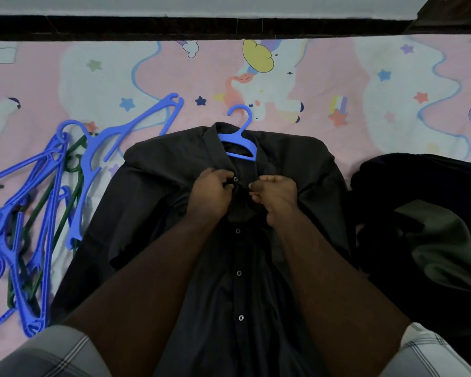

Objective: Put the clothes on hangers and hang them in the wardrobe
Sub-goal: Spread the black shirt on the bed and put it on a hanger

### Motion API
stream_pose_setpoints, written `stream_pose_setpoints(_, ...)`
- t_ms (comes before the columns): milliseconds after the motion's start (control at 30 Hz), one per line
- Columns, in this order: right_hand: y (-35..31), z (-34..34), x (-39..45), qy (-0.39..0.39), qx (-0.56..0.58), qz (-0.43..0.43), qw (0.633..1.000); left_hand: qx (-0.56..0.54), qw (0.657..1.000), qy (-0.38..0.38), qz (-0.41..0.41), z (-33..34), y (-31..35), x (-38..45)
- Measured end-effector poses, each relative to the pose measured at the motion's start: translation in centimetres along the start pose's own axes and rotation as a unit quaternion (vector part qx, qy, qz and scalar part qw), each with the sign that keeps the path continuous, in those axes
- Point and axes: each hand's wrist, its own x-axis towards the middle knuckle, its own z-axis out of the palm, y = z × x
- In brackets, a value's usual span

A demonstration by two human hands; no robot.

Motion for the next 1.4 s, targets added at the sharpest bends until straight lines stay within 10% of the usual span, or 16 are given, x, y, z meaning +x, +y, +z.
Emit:
stream_pose_setpoints(600, 0.4, -1.6, 0.1, -0.049, -0.027, -0.013, 0.998, 0.004, 0.998, -0.060, 0.029, 0.9, 1.9, 1.7)
stream_pose_setpoints(1133, 0.9, -0.6, -1.1, 0.097, -0.268, -0.299, 0.911, 0.041, 0.997, -0.066, 0.026, 0.3, 1.9, 1.8)
stream_pose_setpoints(1400, 1.2, -0.3, -1.4, 0.085, -0.297, -0.273, 0.911, 0.063, 0.993, -0.088, 0.052, -0.1, 1.1, 1.5)
